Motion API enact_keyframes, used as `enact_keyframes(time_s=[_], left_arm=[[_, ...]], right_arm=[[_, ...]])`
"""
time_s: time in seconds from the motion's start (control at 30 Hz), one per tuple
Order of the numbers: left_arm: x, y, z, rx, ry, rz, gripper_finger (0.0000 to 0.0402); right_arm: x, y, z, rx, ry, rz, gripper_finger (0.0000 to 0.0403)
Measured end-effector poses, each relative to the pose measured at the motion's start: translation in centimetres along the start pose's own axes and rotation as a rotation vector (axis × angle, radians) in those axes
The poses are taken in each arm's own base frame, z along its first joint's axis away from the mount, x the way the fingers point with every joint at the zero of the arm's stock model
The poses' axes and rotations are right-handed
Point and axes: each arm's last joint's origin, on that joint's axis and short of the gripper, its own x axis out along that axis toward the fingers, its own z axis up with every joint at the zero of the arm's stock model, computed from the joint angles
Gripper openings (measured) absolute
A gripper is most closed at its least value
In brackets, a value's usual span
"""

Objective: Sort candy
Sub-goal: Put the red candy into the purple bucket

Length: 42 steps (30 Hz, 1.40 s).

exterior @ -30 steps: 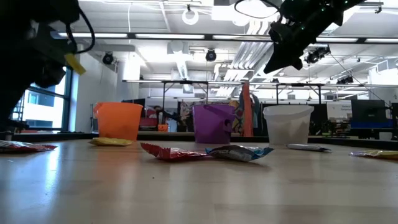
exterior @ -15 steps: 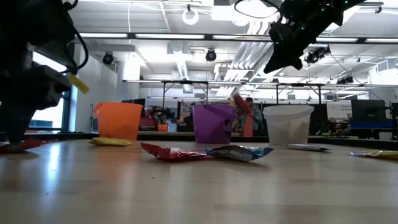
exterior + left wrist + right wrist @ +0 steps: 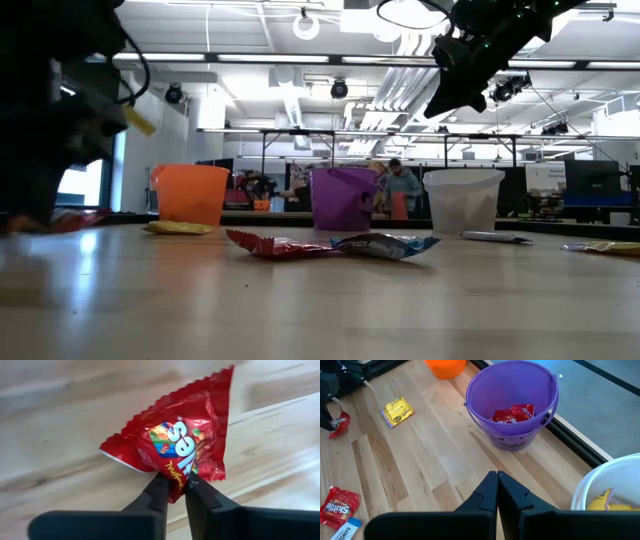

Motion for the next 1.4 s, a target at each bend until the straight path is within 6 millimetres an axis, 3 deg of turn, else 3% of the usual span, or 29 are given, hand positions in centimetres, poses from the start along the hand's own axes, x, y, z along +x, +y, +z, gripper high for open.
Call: enact_keyframes(time_s=[0.23,0.43,0.67,1.07,1.27,1.4], left_arm=[[-2.7,-3.4,0.9,0.053,-0.179,-0.138,0.0009],[-6.2,-6.4,3.4,0.094,-0.358,-0.242,0.0009],[-10.0,-9.0,9.5,0.178,-0.609,-0.275,0.0008],[-12.9,-13.4,21.5,0.378,-0.810,-0.382,0.0008],[-12.5,-16.9,26.0,0.509,-0.769,-0.403,0.0008],[-10.6,-18.5,28.3,0.546,-0.712,-0.362,0.0008]], right_arm=[[0.0,0.0,0.0,-0.003,0.000,0.000,0.0000],[0.0,0.0,0.0,-0.007,0.000,0.000,0.0000],[0.0,0.0,0.0,-0.001,0.000,0.000,0.0000],[0.0,0.0,0.0,0.000,-0.002,-0.001,0.0000],[0.0,0.0,0.0,0.000,-0.002,-0.001,0.0000],[0.0,0.0,0.0,0.000,-0.002,-0.001,0.0000]])
